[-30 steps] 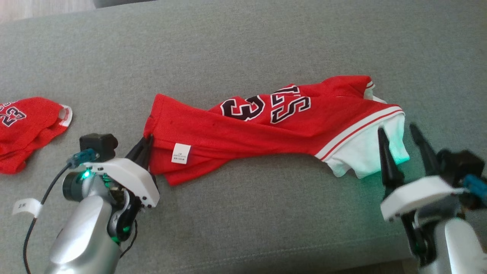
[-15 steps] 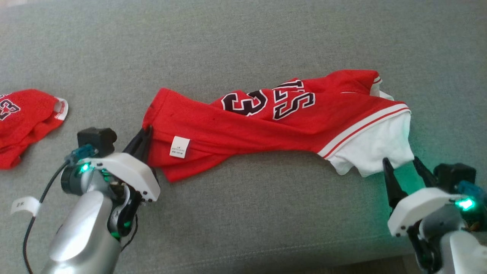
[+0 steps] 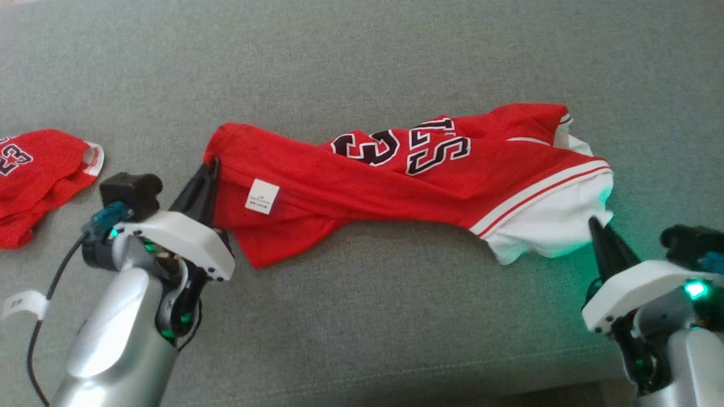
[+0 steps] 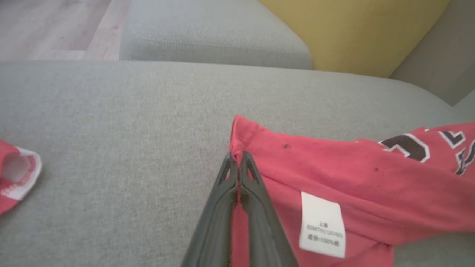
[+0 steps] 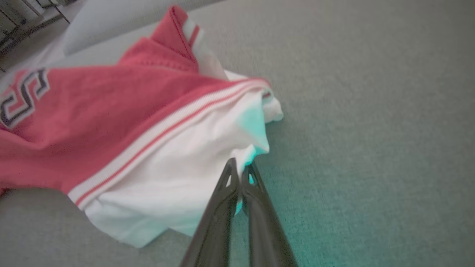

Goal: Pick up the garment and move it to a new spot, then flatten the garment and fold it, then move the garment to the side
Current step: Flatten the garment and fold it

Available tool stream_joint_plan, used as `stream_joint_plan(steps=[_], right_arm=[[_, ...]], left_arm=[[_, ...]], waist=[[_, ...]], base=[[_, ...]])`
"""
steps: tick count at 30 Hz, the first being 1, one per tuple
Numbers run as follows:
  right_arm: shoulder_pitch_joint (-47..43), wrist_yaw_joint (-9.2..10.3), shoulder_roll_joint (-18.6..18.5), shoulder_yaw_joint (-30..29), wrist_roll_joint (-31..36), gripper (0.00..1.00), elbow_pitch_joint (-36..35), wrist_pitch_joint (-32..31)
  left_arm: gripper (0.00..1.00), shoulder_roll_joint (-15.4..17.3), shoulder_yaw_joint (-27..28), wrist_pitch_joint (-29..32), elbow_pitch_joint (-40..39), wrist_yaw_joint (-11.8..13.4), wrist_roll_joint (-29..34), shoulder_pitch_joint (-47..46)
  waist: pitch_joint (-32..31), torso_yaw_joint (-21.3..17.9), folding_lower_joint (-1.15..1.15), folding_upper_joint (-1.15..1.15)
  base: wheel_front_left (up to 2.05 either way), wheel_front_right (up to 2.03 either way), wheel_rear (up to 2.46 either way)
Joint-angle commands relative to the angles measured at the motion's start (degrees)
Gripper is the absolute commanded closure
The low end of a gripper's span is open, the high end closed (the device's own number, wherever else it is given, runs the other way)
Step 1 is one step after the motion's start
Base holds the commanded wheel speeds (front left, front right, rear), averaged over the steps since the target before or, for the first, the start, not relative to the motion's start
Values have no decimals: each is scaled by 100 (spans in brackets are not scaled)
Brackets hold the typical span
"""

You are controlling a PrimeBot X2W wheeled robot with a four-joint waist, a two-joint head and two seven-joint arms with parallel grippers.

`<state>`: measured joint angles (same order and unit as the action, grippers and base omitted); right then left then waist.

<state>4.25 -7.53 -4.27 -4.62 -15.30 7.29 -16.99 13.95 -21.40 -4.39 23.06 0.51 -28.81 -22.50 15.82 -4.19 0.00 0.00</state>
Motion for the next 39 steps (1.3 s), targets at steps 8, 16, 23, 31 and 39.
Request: stream_joint_plan(steps=[8,16,23,31,39], right_arm=[[179,4,-210,56,-619,100,-1355,255],[654,4,-226,-135,-742,100,-2283,518],[1544,4,-369,-355,-761,100,-2713,652],[2067,4,-457,-367,-735,100,-2747,406],[2784,4,-493,-293,-886,100,-2280,383]], left_arm=[[100,331,390,-168,-950,155,-10,-67],[100,447,505,-75,-1876,335,12,-150],[100,577,652,101,-2802,514,77,-488],[100,654,708,332,-3341,638,130,-850],[100,622,663,317,-2988,518,117,-1400]], waist=[[-392,-45,0,0],[-782,-8,0,0],[-1110,41,0,0],[-1295,104,0,0],[-913,96,0,0]], base=[[0,0,0],[0,0,0],[0,0,0],[0,0,0],[0,0,0]])
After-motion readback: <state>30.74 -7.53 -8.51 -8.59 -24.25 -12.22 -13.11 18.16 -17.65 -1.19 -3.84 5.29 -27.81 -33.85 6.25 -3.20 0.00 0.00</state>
